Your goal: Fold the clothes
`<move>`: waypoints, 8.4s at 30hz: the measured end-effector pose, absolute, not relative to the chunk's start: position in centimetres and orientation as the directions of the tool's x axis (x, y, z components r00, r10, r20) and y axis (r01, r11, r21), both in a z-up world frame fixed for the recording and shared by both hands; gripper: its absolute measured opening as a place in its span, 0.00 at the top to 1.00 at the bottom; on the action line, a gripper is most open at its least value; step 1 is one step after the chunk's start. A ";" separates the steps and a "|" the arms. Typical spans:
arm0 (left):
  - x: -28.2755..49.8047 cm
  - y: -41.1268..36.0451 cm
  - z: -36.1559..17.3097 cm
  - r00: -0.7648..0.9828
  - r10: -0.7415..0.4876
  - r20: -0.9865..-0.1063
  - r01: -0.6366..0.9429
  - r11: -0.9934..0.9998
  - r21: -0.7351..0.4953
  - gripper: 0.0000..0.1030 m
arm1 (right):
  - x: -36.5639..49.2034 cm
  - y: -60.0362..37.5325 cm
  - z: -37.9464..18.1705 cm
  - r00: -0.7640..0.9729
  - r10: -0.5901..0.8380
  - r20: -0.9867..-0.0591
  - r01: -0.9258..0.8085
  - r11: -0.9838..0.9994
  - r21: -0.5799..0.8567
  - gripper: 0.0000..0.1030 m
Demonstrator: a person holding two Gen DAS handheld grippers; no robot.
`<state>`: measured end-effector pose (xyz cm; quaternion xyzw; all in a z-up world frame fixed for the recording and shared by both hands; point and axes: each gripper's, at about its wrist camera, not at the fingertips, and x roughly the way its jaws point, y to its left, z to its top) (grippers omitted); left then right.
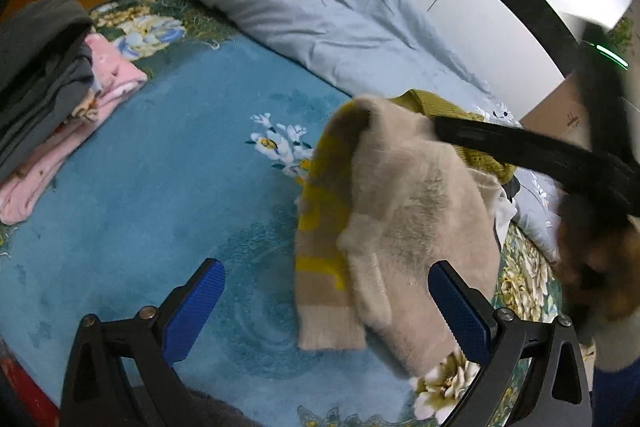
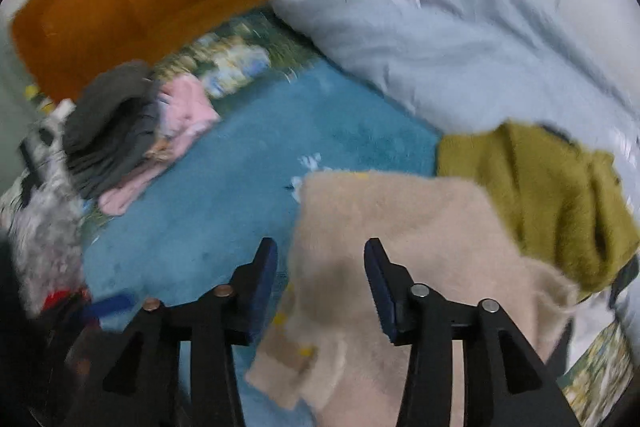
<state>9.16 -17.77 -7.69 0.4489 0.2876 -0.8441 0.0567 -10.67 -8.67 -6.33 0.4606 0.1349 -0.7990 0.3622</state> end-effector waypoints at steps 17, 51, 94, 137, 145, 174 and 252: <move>-2.7 -18.1 -14.2 -0.491 0.215 -0.844 0.469 -0.751 -0.464 0.01 | -0.2 17.5 -25.0 -0.189 -0.609 -0.770 0.019 -0.787 0.617 0.33; 11.6 -16.8 13.5 -0.869 0.284 -0.405 -0.013 -0.832 -0.555 0.88 | 6.3 23.3 5.1 -0.453 -0.839 -0.302 0.446 -0.506 0.738 0.85; -4.5 -15.7 -8.4 -0.542 0.341 -0.768 0.377 -0.718 -0.585 0.36 | -15.0 27.4 -18.7 -0.451 -0.557 -0.697 -0.277 -0.655 0.703 0.40; 9.3 -17.8 -15.0 -0.629 0.189 -0.754 0.583 -0.527 -0.618 0.36 | -1.9 32.8 -10.4 -0.453 0.075 -0.888 -0.095 -0.995 -0.035 0.85; 10.1 -19.2 -16.4 -0.583 0.145 -0.800 0.676 -0.460 -0.576 0.36 | -7.0 41.7 -10.0 -0.449 0.315 -0.836 -0.364 -0.919 -0.150 0.85; 6.2 -13.4 -20.6 -0.246 0.333 -0.910 0.582 -0.700 -0.414 0.52 | 5.0 24.6 -26.2 -0.155 -0.528 -0.835 -0.194 -0.812 0.550 0.84; 10.1 -18.1 -14.3 -0.572 0.023 -0.820 0.700 -0.507 -0.502 0.49 | -2.8 -1.5 -15.6 -0.442 -0.258 -0.859 0.519 -0.855 -0.011 0.91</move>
